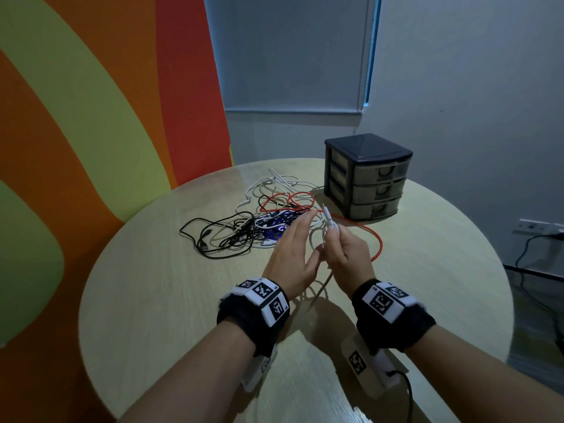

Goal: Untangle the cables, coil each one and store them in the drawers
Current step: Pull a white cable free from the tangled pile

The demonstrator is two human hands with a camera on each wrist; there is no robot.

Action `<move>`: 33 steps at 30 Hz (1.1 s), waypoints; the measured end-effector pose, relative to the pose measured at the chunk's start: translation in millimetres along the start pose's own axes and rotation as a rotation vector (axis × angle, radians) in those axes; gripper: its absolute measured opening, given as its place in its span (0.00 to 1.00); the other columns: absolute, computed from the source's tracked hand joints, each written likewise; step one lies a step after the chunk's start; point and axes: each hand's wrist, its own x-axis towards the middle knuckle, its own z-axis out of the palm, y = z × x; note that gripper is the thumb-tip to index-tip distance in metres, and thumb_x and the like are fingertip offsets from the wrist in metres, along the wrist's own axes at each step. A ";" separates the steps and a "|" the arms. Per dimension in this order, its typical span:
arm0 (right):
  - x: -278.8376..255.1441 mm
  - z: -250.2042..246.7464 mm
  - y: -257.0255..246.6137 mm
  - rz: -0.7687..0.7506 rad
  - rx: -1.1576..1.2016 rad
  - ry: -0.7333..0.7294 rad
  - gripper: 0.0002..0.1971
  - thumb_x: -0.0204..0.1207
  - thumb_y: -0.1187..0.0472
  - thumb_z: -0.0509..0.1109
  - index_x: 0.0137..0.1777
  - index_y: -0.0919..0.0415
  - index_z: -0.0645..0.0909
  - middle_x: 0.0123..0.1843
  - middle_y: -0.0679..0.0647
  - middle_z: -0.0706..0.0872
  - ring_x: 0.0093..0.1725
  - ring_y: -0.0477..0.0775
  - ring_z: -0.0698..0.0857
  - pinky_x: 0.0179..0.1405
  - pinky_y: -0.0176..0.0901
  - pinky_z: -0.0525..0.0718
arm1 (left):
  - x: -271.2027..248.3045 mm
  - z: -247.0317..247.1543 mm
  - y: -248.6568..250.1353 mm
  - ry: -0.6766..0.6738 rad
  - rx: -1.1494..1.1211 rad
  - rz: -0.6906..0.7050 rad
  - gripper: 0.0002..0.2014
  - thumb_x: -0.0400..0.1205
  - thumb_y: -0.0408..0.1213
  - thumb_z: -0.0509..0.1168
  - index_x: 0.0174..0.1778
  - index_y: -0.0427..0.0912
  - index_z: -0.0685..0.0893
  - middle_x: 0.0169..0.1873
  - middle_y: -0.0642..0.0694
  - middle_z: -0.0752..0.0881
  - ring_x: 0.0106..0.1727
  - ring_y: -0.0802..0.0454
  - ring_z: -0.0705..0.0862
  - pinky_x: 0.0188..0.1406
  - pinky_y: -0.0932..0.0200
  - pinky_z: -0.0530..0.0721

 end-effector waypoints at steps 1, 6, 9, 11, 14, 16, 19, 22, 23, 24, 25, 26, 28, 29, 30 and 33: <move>1.3 -3.3 -0.4 0.030 0.023 -0.024 0.19 0.85 0.56 0.53 0.31 0.54 0.72 0.24 0.49 0.77 0.26 0.48 0.76 0.29 0.47 0.77 | 0.0 0.0 -0.3 -0.015 0.000 -0.007 0.30 0.80 0.36 0.62 0.79 0.45 0.63 0.75 0.46 0.70 0.75 0.53 0.69 0.75 0.58 0.67; 4.7 -14.2 -7.3 0.287 0.325 -0.190 0.25 0.87 0.56 0.53 0.25 0.52 0.73 0.16 0.44 0.68 0.16 0.40 0.68 0.25 0.41 0.73 | 0.4 1.0 4.0 -0.105 0.024 -0.064 0.22 0.81 0.41 0.52 0.70 0.38 0.73 0.60 0.40 0.81 0.62 0.46 0.77 0.62 0.56 0.72; 7.1 -20.1 -12.0 0.365 0.384 -0.265 0.25 0.87 0.55 0.52 0.25 0.57 0.65 0.18 0.47 0.63 0.16 0.43 0.64 0.20 0.36 0.70 | 1.1 1.1 3.2 -0.088 0.015 -0.063 0.19 0.80 0.40 0.49 0.58 0.34 0.78 0.46 0.39 0.83 0.50 0.43 0.79 0.44 0.61 0.68; 10.5 -25.5 -12.5 0.408 0.414 -0.317 0.23 0.86 0.55 0.53 0.27 0.59 0.65 0.19 0.49 0.64 0.15 0.45 0.66 0.18 0.33 0.70 | 0.9 0.3 2.7 -0.055 0.017 -0.065 0.18 0.80 0.40 0.49 0.53 0.32 0.79 0.42 0.38 0.82 0.45 0.43 0.78 0.39 0.62 0.64; 16.8 -34.5 -10.8 0.468 0.446 -0.373 0.20 0.86 0.55 0.55 0.31 0.61 0.68 0.17 0.48 0.65 0.14 0.46 0.65 0.25 0.38 0.76 | 0.9 0.2 5.1 -0.056 0.058 -0.063 0.20 0.82 0.42 0.47 0.50 0.31 0.78 0.41 0.35 0.81 0.43 0.42 0.77 0.39 0.59 0.66; 18.9 -36.8 -10.7 0.455 0.402 -0.411 0.20 0.85 0.54 0.55 0.31 0.60 0.69 0.17 0.46 0.65 0.14 0.45 0.64 0.30 0.44 0.77 | 0.1 1.0 8.0 -0.099 0.119 -0.083 0.21 0.82 0.44 0.44 0.50 0.31 0.76 0.40 0.34 0.80 0.44 0.40 0.77 0.43 0.53 0.69; 17.3 -33.9 -14.4 0.421 0.282 -0.460 0.20 0.84 0.47 0.55 0.33 0.58 0.69 0.22 0.48 0.66 0.19 0.44 0.66 0.28 0.39 0.74 | 0.9 2.6 7.5 -0.151 0.198 -0.151 0.17 0.87 0.41 0.45 0.51 0.32 0.73 0.42 0.35 0.79 0.46 0.39 0.77 0.46 0.47 0.73; 14.0 -28.3 -17.0 0.398 0.191 -0.523 0.16 0.79 0.44 0.62 0.39 0.56 0.71 0.29 0.49 0.69 0.26 0.45 0.69 0.29 0.34 0.72 | 4.5 3.8 2.9 -0.195 0.289 -0.258 0.11 0.87 0.38 0.49 0.56 0.36 0.73 0.47 0.41 0.80 0.50 0.44 0.79 0.48 0.49 0.77; 13.5 -26.8 -16.1 0.385 0.169 -0.537 0.14 0.78 0.46 0.65 0.41 0.56 0.72 0.31 0.48 0.71 0.27 0.44 0.71 0.30 0.34 0.73 | 5.0 3.7 2.1 -0.205 0.311 -0.276 0.10 0.86 0.38 0.50 0.56 0.38 0.73 0.48 0.42 0.81 0.51 0.44 0.79 0.48 0.50 0.78; 13.5 -25.4 -14.9 0.366 0.145 -0.543 0.12 0.78 0.49 0.67 0.42 0.57 0.72 0.31 0.48 0.73 0.27 0.43 0.73 0.30 0.33 0.74 | 5.3 3.3 2.3 -0.208 0.324 -0.291 0.09 0.86 0.37 0.51 0.56 0.38 0.73 0.48 0.42 0.81 0.51 0.44 0.80 0.47 0.50 0.78; 14.0 -24.5 -13.8 0.342 0.126 -0.541 0.10 0.79 0.53 0.67 0.41 0.57 0.72 0.31 0.49 0.75 0.26 0.42 0.75 0.29 0.32 0.75 | 5.2 2.0 4.5 -0.205 0.331 -0.307 0.08 0.86 0.36 0.51 0.55 0.37 0.72 0.48 0.41 0.81 0.51 0.43 0.79 0.47 0.51 0.77; 14.7 -23.8 -13.2 0.318 0.112 -0.529 0.10 0.81 0.57 0.65 0.40 0.58 0.72 0.30 0.50 0.76 0.24 0.42 0.76 0.27 0.32 0.76 | 5.0 0.8 6.4 -0.194 0.336 -0.320 0.08 0.86 0.35 0.51 0.56 0.37 0.71 0.48 0.39 0.81 0.51 0.42 0.79 0.46 0.51 0.75; 15.9 -22.9 -10.7 0.312 0.151 -0.499 0.11 0.84 0.62 0.60 0.39 0.61 0.73 0.29 0.54 0.78 0.21 0.43 0.78 0.26 0.33 0.79 | 4.8 -1.1 8.1 -0.152 0.340 -0.317 0.09 0.87 0.35 0.49 0.56 0.35 0.71 0.48 0.37 0.81 0.51 0.41 0.79 0.44 0.51 0.72; 16.0 -23.1 -9.5 0.342 0.215 -0.489 0.11 0.84 0.64 0.58 0.39 0.62 0.74 0.29 0.56 0.78 0.21 0.44 0.79 0.26 0.33 0.80 | 4.6 -1.8 8.4 -0.133 0.339 -0.309 0.10 0.87 0.36 0.49 0.57 0.35 0.71 0.48 0.37 0.81 0.51 0.41 0.79 0.43 0.52 0.72; 15.9 -23.3 -8.4 0.376 0.290 -0.480 0.11 0.85 0.66 0.56 0.40 0.63 0.74 0.29 0.57 0.79 0.21 0.44 0.80 0.25 0.33 0.81 | 4.6 -2.2 8.8 -0.117 0.322 -0.297 0.11 0.87 0.37 0.49 0.57 0.35 0.71 0.48 0.37 0.81 0.51 0.41 0.79 0.43 0.52 0.71; 16.0 -21.9 -3.9 0.433 0.411 -0.441 0.13 0.85 0.67 0.54 0.40 0.65 0.75 0.23 0.51 0.79 0.18 0.44 0.78 0.23 0.32 0.79 | 3.9 -1.7 8.3 -0.071 0.235 -0.230 0.12 0.87 0.36 0.50 0.58 0.34 0.73 0.48 0.36 0.82 0.50 0.40 0.79 0.43 0.52 0.71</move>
